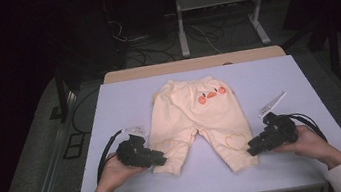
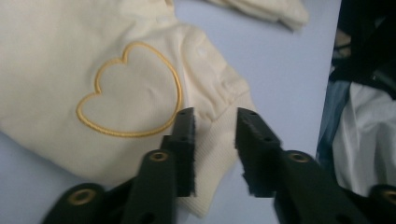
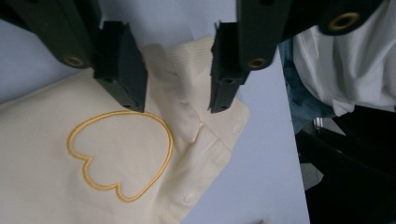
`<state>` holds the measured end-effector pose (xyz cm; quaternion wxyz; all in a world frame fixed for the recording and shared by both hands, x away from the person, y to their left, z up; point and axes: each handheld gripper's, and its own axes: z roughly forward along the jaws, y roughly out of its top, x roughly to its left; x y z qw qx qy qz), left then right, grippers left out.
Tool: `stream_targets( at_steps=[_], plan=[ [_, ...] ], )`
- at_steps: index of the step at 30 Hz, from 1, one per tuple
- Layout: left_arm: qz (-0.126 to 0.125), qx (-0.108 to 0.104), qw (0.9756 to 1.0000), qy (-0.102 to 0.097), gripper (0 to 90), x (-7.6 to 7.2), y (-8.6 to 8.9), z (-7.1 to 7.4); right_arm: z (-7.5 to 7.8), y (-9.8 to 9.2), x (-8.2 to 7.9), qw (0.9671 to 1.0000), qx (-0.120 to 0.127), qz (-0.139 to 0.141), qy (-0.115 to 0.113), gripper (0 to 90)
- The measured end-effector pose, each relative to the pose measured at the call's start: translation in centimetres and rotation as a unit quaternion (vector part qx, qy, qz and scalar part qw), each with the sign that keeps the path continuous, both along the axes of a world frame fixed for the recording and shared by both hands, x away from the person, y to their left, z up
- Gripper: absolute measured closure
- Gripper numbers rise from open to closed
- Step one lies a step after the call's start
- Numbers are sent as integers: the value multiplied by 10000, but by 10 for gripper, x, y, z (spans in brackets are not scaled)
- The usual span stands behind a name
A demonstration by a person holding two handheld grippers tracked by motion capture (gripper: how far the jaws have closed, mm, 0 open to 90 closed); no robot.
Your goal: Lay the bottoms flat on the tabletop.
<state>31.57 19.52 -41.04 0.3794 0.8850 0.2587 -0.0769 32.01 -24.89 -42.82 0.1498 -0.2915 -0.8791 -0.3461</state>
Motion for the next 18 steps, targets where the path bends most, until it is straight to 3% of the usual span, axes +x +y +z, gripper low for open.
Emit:
stream_targets(
  at_steps=[4,7,11,13,15,18],
  plan=[
    [333,-381,9985,-222,439,-3,2,0,6,-7,-2,9994,154,-257,-199,340],
    [555,-444,9966,-414,327,-5,2,0,10,-11,-5,9974,170,-512,-482,213],
    [720,-456,9948,-566,207,-7,3,0,16,-18,-7,9918,208,-951,-824,112],
    [762,-489,9941,-591,147,-8,4,0,19,-22,-8,9885,281,-1127,-967,0],
    [837,-515,9932,-631,109,-9,5,1,23,-25,-10,9829,291,-1349,-1221,0],
    [1004,-510,9911,-713,16,-10,7,2,26,-30,-13,9784,376,-1525,-1346,0]
  ],
)
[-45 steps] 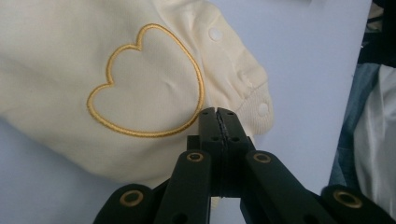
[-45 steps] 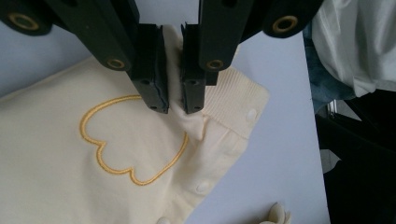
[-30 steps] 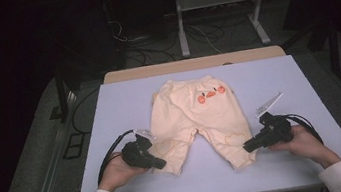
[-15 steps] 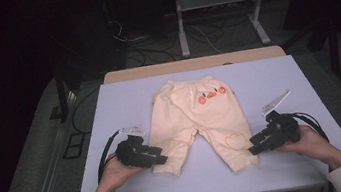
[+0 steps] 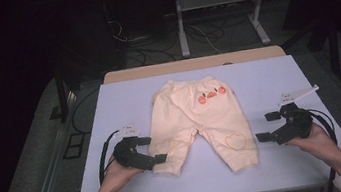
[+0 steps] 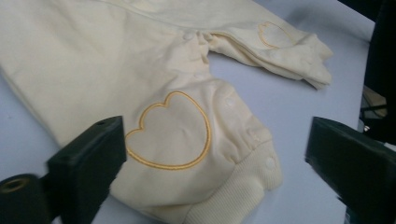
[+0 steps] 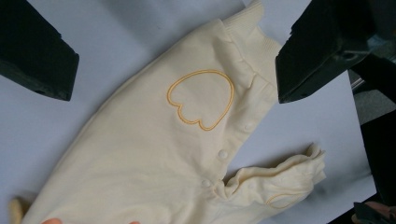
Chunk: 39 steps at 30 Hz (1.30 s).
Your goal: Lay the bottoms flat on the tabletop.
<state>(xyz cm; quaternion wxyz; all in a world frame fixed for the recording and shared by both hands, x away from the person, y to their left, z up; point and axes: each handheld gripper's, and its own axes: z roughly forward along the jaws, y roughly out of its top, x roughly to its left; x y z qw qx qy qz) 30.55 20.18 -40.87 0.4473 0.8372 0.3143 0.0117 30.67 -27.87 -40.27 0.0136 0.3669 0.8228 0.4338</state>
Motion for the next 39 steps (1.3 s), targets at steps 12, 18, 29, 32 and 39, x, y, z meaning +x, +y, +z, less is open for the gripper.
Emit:
stream_targets(
  at_steps=[12,18,29,32,39],
  plan=[
    [506,-130,9973,-508,0,-14,19,9,-1,-19,-17,9982,146,-544,-216,0],
    [697,-188,9954,-626,0,-25,30,7,-5,-25,-27,9963,227,-761,-323,0],
    [903,-320,9920,-822,0,-42,42,-5,-20,-32,-46,9943,160,-924,-497,0],
    [897,-302,9918,-859,0,-44,42,-9,-24,-35,-49,9939,137,-967,-513,0],
    [942,-148,9918,-847,0,-44,44,-19,-29,-37,-51,9935,122,-1000,-536,0]
  ],
)
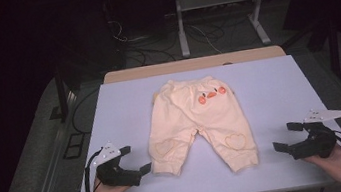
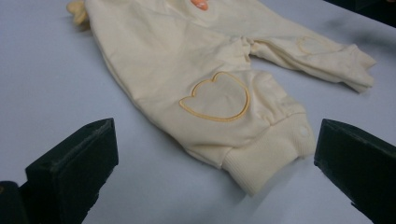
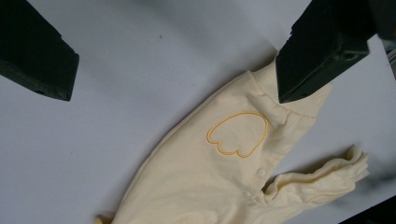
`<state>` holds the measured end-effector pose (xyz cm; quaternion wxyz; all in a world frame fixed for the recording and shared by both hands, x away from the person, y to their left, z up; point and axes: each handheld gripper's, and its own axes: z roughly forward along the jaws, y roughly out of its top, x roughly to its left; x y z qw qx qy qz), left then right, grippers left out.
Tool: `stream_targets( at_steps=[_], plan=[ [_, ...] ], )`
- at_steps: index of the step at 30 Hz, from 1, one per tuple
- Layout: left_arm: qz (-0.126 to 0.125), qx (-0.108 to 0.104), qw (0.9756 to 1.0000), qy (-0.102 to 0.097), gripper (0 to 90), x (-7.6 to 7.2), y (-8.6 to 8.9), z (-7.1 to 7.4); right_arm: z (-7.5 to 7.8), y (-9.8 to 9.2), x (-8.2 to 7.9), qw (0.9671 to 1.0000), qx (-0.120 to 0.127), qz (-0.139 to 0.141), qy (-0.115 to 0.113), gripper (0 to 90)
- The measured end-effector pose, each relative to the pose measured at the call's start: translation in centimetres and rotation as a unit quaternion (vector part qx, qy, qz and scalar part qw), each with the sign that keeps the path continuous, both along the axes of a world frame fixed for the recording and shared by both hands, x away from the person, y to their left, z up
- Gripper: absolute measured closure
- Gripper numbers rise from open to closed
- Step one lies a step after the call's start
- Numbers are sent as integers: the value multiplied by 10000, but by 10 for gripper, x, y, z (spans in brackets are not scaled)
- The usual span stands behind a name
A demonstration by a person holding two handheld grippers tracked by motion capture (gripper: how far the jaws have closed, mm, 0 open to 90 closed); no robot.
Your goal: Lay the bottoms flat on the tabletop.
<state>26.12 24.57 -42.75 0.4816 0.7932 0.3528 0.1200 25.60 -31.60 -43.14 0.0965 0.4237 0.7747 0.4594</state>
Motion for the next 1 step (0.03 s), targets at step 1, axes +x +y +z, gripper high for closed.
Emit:
stream_targets(
  at_steps=[1],
  plan=[
    [14,17,10000,35,0,0,1,-2,-1,0,0,10000,-17,7,-11,0]
  ],
)
